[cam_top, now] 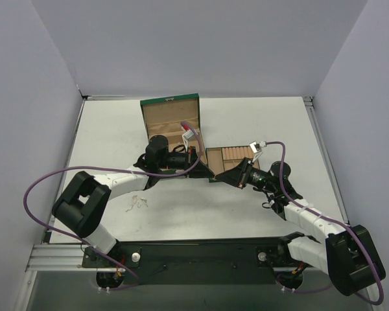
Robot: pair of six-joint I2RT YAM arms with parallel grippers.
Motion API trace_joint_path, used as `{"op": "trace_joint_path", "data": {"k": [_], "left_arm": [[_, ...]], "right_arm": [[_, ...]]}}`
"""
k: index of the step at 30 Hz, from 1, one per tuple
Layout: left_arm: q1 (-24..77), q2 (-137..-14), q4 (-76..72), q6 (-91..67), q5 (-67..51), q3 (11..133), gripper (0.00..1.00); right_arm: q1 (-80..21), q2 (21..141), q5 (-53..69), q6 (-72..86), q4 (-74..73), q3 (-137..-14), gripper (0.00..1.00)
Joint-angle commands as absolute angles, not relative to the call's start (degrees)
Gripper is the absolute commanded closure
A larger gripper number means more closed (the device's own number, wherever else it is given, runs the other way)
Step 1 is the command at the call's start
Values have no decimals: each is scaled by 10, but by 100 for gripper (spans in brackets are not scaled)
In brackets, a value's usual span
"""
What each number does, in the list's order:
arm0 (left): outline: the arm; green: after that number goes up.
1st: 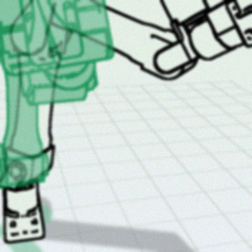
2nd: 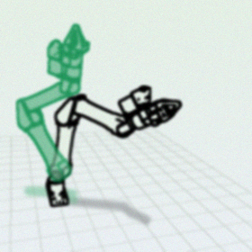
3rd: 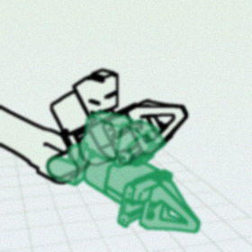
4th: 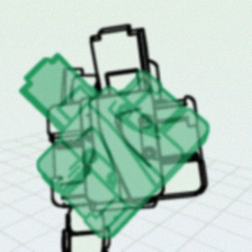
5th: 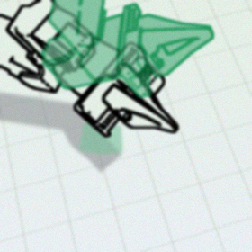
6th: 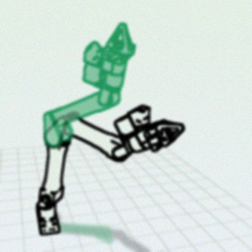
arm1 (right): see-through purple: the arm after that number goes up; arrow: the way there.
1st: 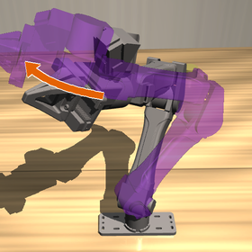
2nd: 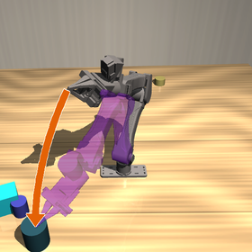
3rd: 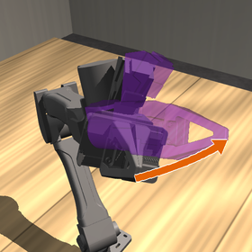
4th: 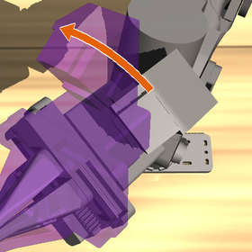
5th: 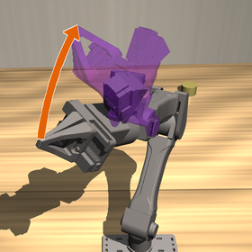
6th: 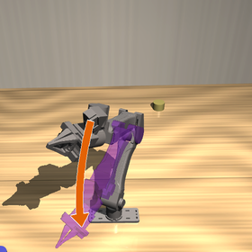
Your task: Organize the mixed jewelry
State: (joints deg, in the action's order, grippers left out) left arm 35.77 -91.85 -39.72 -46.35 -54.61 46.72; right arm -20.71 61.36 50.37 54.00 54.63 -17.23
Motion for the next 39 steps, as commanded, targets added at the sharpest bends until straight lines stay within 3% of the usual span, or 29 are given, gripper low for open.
{"op": "trace_joint_path", "data": {"k": [1,4,5,7,9,12,18,26,34,35,39], "left_arm": [[353,-925,-425,-462,-544,469,100],[353,-925,-424,-464,-540,469,100],[352,-924,-423,-465,-539,470,91],[352,-920,-424,-466,-534,469,87],[350,-916,-424,-465,-531,468,74],[345,-908,-425,-467,-526,468,64],[332,-869,-394,-453,-510,464,57],[326,-768,-44,-252,-373,535,55],[318,-656,154,-142,-217,577,29],[316,-643,169,-135,-202,582,21],[311,-618,256,-98,-133,620,11]], "right_arm": [[-209,587,500,520,578,-177,97],[-209,570,483,496,529,-182,100],[-210,563,476,487,493,-185,100],[-214,546,455,458,455,-191,100],[-216,532,445,439,405,-200,100],[-221,520,422,409,349,-214,100],[-232,512,356,367,259,-236,100],[-262,547,151,255,13,-362,100],[-272,706,-27,206,-140,-526,100],[-274,738,-41,202,-154,-540,100],[-287,808,-97,192,-194,-602,100]]}}
